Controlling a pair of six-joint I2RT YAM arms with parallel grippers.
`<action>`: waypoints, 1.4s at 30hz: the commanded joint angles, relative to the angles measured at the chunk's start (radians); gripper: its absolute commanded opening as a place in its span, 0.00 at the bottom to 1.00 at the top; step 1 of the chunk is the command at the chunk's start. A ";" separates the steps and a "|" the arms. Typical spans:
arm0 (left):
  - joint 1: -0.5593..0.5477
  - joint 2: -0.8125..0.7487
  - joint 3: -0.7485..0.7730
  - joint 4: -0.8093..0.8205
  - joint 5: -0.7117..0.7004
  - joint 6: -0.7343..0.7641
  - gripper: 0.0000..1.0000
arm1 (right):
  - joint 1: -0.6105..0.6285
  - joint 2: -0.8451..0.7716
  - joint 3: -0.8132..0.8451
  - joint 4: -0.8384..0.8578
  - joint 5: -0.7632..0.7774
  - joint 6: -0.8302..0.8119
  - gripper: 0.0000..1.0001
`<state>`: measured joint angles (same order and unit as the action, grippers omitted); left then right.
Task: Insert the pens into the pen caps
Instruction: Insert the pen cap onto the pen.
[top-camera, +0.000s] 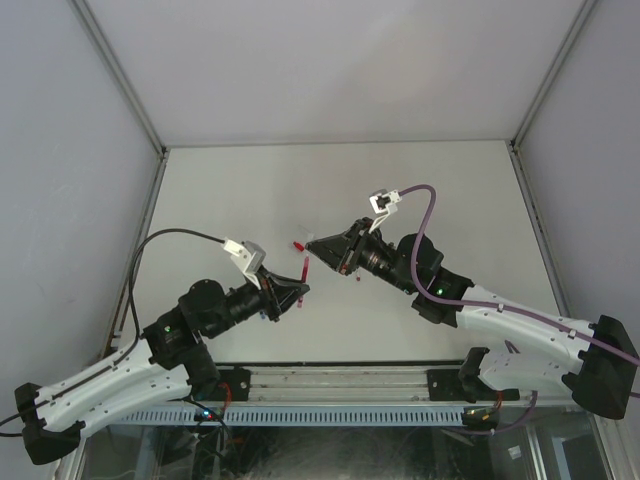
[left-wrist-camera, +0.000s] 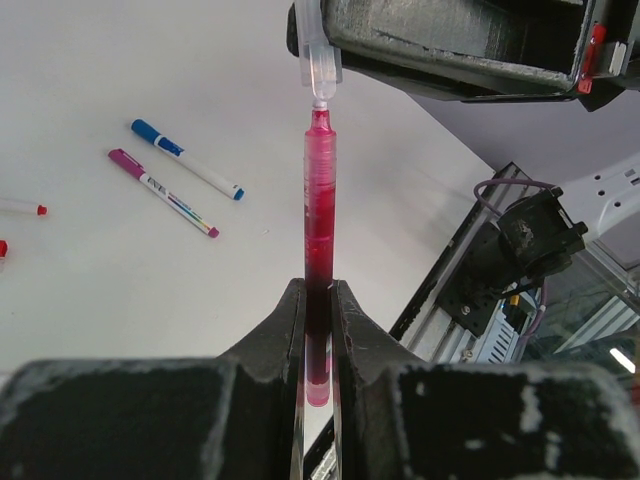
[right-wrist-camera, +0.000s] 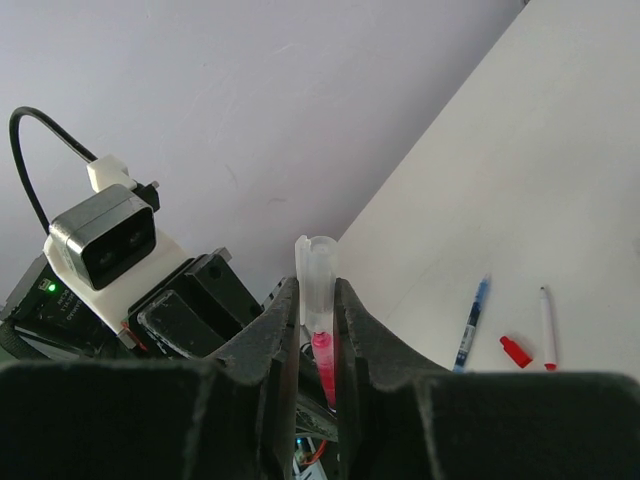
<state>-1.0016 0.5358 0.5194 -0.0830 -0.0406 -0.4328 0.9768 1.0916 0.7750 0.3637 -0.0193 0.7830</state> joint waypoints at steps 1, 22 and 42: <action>-0.009 -0.008 0.000 0.025 0.010 0.023 0.00 | 0.006 -0.022 0.042 0.032 0.019 -0.022 0.00; -0.011 0.000 0.001 0.022 -0.006 0.025 0.00 | 0.015 0.005 0.053 -0.015 -0.037 -0.064 0.00; -0.010 -0.013 -0.001 0.015 -0.026 0.023 0.00 | 0.078 0.015 0.055 -0.104 0.055 -0.148 0.00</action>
<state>-1.0080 0.5354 0.5194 -0.1257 -0.0483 -0.4324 1.0340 1.1076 0.7906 0.2794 0.0269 0.6640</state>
